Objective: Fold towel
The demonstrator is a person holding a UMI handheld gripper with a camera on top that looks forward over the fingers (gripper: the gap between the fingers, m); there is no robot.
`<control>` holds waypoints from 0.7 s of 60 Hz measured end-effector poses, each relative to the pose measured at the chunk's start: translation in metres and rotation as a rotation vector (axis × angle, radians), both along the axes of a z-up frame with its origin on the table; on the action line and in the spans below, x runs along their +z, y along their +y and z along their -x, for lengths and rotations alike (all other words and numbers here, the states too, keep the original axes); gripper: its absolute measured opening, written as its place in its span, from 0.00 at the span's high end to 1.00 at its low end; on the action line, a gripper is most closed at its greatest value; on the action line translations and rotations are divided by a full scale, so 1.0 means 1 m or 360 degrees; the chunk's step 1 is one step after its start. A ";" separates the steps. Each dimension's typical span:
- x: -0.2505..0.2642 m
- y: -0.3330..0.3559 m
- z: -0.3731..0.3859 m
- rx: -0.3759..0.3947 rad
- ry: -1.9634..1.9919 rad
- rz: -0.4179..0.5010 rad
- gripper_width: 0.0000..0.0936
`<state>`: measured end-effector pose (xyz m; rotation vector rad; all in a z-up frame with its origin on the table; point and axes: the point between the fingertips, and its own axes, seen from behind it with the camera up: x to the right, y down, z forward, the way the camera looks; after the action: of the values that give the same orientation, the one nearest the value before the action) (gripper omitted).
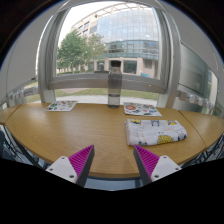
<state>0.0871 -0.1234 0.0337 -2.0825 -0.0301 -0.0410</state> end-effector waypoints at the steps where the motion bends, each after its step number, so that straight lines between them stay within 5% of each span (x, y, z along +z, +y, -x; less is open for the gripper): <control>1: 0.000 0.006 -0.003 -0.0014 -0.0002 0.0006 0.16; 28: -0.039 0.121 -0.064 -0.0030 0.0006 0.0125 0.57; 38: -0.041 0.122 -0.071 -0.0023 -0.0095 0.0155 0.95; 42: -0.041 0.122 -0.073 -0.0050 -0.0081 0.0150 0.97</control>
<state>0.1597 -0.0019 -0.0075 -2.1762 -0.0304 -0.1137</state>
